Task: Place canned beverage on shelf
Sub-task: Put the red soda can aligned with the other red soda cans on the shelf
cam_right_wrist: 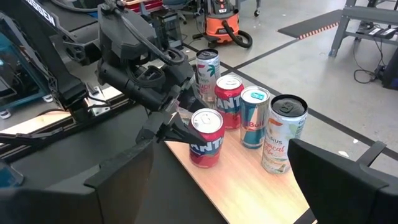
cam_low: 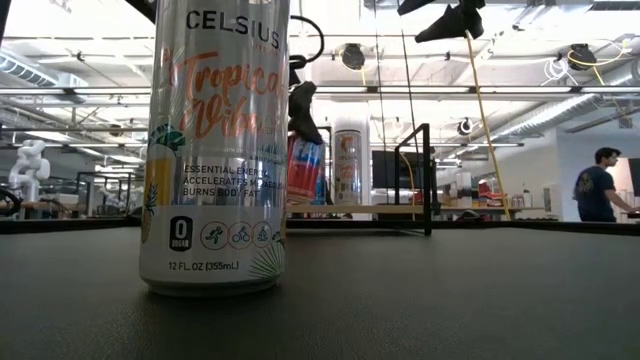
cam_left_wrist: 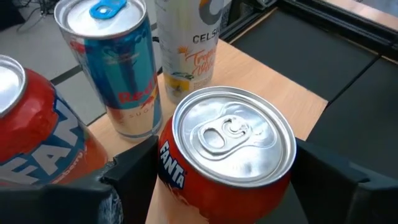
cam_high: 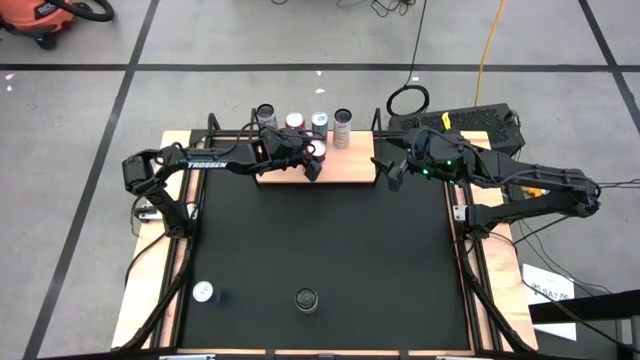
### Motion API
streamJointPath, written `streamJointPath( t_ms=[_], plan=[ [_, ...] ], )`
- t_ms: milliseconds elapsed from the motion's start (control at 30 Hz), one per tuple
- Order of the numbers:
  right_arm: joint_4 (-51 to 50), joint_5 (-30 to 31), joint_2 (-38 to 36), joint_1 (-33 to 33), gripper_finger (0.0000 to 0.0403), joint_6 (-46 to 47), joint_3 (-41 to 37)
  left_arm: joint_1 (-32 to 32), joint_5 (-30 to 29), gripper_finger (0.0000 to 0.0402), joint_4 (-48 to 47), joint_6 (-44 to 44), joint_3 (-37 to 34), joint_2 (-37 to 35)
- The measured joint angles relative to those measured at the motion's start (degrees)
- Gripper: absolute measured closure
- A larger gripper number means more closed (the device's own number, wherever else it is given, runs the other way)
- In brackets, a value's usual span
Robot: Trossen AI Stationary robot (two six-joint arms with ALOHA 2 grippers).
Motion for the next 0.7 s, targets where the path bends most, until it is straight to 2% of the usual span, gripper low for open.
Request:
streamJointPath(
  t_ms=[333,700],
  plan=[
    [0.0,-0.1,0.0,0.0,0.0046,0.4,0.0,0.0,0.0,0.0035,-1.8,0.0,0.4,0.3],
    [0.0,-0.1,0.0,0.0,0.0046,0.4,0.0,0.7,1.9,0.0024,-14.9,3.5,10.9,0.1]
  ],
)
